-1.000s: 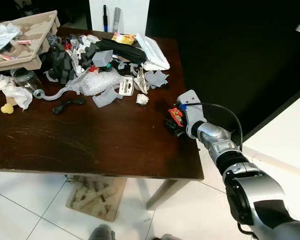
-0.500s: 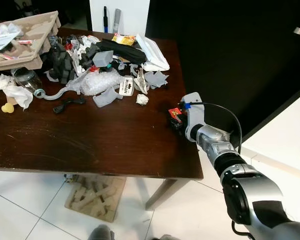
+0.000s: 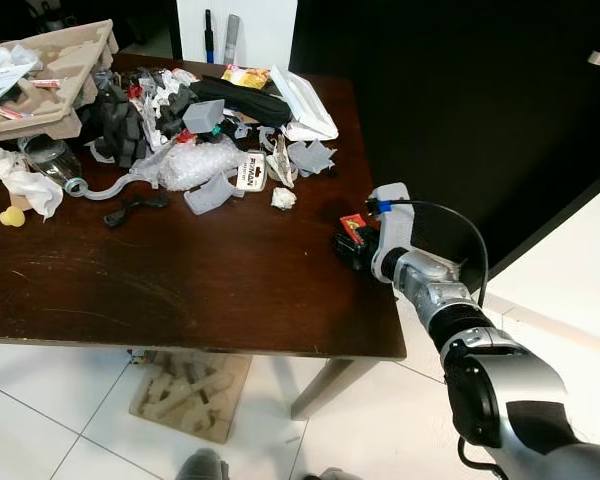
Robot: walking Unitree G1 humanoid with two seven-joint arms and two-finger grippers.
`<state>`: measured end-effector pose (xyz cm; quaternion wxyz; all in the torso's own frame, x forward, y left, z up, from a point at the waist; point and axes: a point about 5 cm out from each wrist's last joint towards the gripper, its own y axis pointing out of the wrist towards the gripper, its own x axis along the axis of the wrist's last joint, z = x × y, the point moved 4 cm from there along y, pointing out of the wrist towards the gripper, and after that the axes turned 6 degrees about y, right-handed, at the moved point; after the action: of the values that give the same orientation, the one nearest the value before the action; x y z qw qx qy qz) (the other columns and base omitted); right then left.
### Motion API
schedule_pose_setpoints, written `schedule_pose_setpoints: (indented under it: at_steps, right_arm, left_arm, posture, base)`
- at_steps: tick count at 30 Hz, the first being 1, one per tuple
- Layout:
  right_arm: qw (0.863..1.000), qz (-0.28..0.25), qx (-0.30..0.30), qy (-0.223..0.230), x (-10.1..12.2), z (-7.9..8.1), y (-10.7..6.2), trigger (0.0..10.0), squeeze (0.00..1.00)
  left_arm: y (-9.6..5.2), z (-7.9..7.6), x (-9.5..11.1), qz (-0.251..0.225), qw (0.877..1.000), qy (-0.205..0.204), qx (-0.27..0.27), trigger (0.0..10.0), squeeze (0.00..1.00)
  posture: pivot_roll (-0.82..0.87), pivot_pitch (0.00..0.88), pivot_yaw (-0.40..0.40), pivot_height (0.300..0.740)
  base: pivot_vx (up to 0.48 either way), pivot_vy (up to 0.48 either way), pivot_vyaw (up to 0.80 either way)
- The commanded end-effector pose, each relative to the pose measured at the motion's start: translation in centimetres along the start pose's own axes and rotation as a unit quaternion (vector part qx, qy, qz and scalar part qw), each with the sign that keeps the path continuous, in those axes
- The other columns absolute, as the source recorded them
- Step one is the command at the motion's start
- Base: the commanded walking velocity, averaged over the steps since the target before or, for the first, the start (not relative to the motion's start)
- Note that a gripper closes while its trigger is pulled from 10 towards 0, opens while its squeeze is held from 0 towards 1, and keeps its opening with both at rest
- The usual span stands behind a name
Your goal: Picking trash to rubbish bin
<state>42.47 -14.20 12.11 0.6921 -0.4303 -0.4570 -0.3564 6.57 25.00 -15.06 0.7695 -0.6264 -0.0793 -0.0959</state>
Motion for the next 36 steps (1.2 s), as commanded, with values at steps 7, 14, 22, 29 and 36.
schedule_pose_setpoints:
  at_steps: [7,14,22,29,36]
  right_arm:
    - [1.000,-0.011,-0.023,0.015,-0.3,-1.5,-0.6,10.0,1.00]
    - [0.995,-0.075,0.013,0.071,2.0,-1.1,-0.8,10.0,1.00]
    - [0.997,-0.004,0.075,0.028,-0.6,1.0,-0.4,10.0,1.00]
    - [0.990,-0.085,0.086,0.077,2.3,1.1,-0.4,10.0,1.00]
    - [0.977,-0.149,0.099,0.113,5.3,1.0,-0.8,10.0,1.00]
  left_arm:
    - [-0.1,-0.8,-1.4,0.020,1.000,-0.003,-0.012,10.0,0.00]
    - [-0.2,-0.8,-1.6,0.023,1.000,-0.004,-0.012,10.0,0.00]
    - [-0.2,-0.9,-1.7,0.024,1.000,-0.004,-0.013,10.0,0.00]
    - [-0.2,-1.2,-1.6,0.022,1.000,-0.003,-0.017,10.0,0.00]
    - [-0.2,-1.3,-1.8,0.024,1.000,-0.002,-0.018,10.0,0.00]
  posture:
    - [0.27,0.188,-0.091,0.740]
    - [0.27,0.194,-0.087,0.740]
    - [0.27,0.194,-0.094,0.740]
    - [0.27,0.195,-0.096,0.740]
    - [0.27,0.197,-0.099,0.740]
  base:
    - [0.000,0.000,0.00]
    - [0.000,0.000,0.00]
    - [0.000,0.000,0.00]
    - [0.000,0.000,0.00]
    - [0.000,0.000,0.00]
